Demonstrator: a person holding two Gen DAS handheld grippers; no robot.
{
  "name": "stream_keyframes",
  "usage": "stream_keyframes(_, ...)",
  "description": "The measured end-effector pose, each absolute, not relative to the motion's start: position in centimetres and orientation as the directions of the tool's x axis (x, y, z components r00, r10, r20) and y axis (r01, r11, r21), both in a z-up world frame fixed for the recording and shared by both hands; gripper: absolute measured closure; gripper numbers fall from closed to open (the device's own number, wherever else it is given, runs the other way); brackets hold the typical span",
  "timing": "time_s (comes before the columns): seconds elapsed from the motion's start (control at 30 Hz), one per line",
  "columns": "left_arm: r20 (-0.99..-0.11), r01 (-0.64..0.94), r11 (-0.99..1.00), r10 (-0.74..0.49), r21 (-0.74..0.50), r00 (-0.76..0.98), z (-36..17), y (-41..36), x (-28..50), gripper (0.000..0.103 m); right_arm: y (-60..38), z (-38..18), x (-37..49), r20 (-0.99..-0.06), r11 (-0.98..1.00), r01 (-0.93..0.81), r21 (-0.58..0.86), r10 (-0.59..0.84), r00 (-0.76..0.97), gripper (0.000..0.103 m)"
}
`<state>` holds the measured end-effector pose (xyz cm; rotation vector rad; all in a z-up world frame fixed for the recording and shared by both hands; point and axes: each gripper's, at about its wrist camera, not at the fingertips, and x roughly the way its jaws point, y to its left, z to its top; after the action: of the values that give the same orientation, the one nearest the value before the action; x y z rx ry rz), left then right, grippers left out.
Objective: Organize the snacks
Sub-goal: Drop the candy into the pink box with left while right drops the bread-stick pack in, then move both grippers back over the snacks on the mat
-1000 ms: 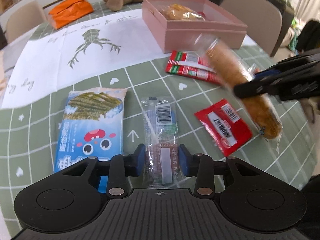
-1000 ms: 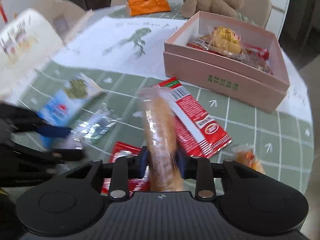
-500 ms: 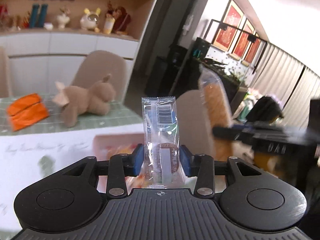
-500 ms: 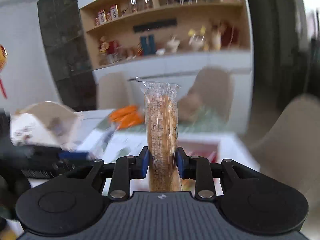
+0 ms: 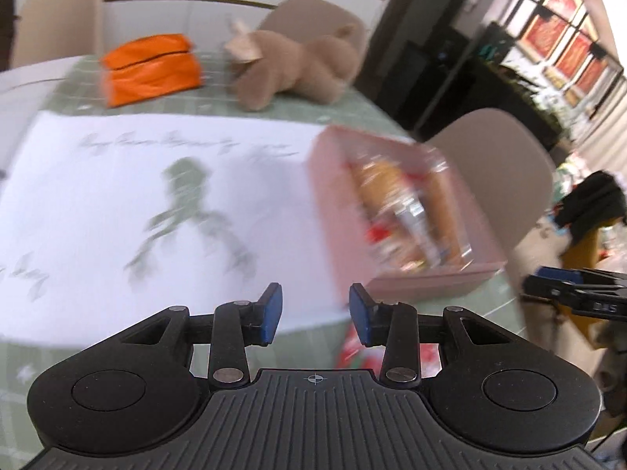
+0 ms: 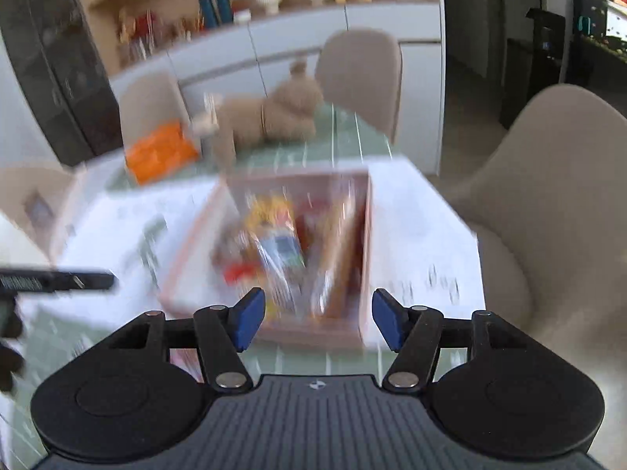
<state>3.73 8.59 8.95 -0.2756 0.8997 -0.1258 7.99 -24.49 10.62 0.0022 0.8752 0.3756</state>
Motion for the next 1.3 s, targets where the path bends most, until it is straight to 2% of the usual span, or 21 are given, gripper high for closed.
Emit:
stream_keyframes(0.2,-0.803,-0.057,0.977,-0.134,-0.203,0.581,7.7,11.6,-3.2,0.061,-23.9,7.1,3.0,-0.809,0.914,-0.38,0.143,0.329,0.487,0.042)
stream_keyframes(0.33,-0.837,-0.165,0.968,-0.071,-0.189,0.542,6.1,13.6,-7.1,0.061,-21.7,5.8,0.3,-0.831,0.886,-0.439,0.149,0.353,0.429,0.041)
stream_keyframes(0.47,-0.847,-0.225,0.944,-0.09,-0.239,0.524,4.7,14.2,-9.1,0.061,-18.5,5.4,-1.7,-0.837,0.831,-0.534,0.153,0.397,0.378,0.041)
stream_keyframes(0.63,-0.837,-0.182,0.936,-0.17,-0.302,0.52,4.1,11.7,-8.9,0.061,-16.7,4.8,-3.4,-0.85,0.782,-0.596,0.182,0.43,0.305,0.037)
stream_keyframes(0.77,-0.833,-0.131,0.945,-0.193,-0.3,0.519,3.7,8.9,-8.1,0.062,-15.5,4.0,-4.0,-0.858,0.765,-0.619,0.178,0.429,0.283,0.037)
stream_keyframes(0.9,-0.836,-0.111,0.954,-0.183,-0.278,0.517,3.8,7.3,-7.5,0.062,-16.9,5.2,-3.8,-0.823,0.813,-0.574,0.1,0.392,0.411,0.037)
stream_keyframes(1.03,-0.836,-0.141,0.961,-0.13,-0.239,0.533,4.1,7.1,-7.2,0.062,-19.7,5.4,-2.4,-0.786,0.903,-0.43,-0.011,0.258,0.562,0.037)
stream_keyframes(1.17,-0.808,-0.132,0.972,-0.083,-0.195,0.583,6.1,6.9,-7.4,0.062,-22.6,4.2,-0.1,-0.812,0.948,-0.307,0.08,0.241,0.532,0.037)
stream_keyframes(1.23,-0.807,-0.083,0.971,-0.137,-0.224,0.575,6.8,6.2,-7.2,0.062,-22.9,3.5,0.4,-0.815,0.951,-0.282,0.123,0.259,0.518,0.037)
stream_keyframes(1.3,-0.821,-0.012,0.956,-0.245,-0.293,0.516,6.7,4.9,-6.8,0.062,-22.8,2.7,0.7,-0.825,0.946,-0.283,0.161,0.287,0.488,0.037)
